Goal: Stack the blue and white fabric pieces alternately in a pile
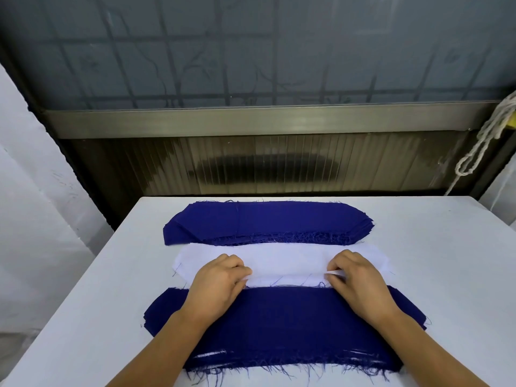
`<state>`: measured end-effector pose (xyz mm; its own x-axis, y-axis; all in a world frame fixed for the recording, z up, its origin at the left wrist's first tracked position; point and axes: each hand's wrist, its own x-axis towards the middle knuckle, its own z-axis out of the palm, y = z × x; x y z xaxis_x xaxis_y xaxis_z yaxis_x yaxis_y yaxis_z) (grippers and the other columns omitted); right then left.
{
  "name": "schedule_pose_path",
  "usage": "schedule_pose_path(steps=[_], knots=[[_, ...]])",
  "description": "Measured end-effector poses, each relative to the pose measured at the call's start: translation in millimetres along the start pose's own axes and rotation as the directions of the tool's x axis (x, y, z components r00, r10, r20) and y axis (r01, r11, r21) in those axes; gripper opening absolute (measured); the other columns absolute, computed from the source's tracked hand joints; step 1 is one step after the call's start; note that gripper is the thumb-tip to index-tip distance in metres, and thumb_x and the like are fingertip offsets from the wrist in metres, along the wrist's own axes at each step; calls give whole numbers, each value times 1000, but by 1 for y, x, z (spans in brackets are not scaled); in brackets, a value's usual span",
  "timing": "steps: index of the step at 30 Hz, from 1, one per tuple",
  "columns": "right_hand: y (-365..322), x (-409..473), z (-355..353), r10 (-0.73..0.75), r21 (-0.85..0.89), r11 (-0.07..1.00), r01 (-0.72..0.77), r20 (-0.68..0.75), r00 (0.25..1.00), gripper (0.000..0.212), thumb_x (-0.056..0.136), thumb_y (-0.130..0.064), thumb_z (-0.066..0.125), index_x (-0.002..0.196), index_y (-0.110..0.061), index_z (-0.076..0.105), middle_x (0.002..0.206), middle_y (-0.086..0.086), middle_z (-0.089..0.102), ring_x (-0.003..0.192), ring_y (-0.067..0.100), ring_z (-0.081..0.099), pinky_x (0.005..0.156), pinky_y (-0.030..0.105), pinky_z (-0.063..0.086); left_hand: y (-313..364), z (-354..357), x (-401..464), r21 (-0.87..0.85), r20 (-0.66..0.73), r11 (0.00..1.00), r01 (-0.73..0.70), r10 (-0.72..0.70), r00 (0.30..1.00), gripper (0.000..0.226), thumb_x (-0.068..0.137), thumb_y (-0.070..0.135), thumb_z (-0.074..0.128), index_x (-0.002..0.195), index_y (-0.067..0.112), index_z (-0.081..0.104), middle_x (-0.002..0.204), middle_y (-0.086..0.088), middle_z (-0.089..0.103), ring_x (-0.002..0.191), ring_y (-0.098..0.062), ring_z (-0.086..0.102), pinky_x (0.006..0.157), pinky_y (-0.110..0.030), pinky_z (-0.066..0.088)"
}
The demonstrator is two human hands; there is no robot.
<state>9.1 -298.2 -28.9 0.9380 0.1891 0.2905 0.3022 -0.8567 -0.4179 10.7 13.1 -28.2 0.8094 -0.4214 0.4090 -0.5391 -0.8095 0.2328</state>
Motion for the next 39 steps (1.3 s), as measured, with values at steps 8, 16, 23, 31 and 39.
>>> schedule_pose_path(steps=[8,16,23,31,39], knots=[[1,-5,-3,27,118,993,-15,-106,994,19,84,-3,60,90,-21,64,90,-20,58,88,2,51,76,14,38,-3,-9,-6,-105,16,984,145,-144,989,2,86,26,71,85,27,72,84,19,58,80,-1,53,66,-18,45],[-3,-8,-14,105,104,991,-88,-168,980,13,89,-6,62,92,-18,66,92,-13,62,86,13,58,79,25,42,-24,-35,-15,-126,72,957,260,-253,965,17,95,21,59,100,26,74,103,21,59,101,-3,52,85,-19,44],[-22,-40,-60,61,187,981,-48,-65,996,17,92,-17,59,91,-33,64,96,-24,64,86,3,62,72,18,48,-18,-83,-34,-186,85,938,292,-281,956,13,94,25,60,98,33,69,95,25,65,91,3,59,79,-12,46],[-18,-35,-94,178,190,948,-256,353,919,24,93,-23,61,71,-31,62,69,-10,61,60,2,50,60,12,39,-11,-104,-33,-212,374,898,385,-290,881,15,96,30,58,91,39,69,92,25,67,87,1,62,79,-18,50],[-21,-38,-78,-125,-41,992,119,-304,945,17,94,-9,54,95,-17,69,97,-12,67,89,9,59,76,21,45,-14,-99,-37,-226,-127,950,215,-248,961,27,86,3,68,100,24,74,105,22,64,100,3,57,84,-10,44]])
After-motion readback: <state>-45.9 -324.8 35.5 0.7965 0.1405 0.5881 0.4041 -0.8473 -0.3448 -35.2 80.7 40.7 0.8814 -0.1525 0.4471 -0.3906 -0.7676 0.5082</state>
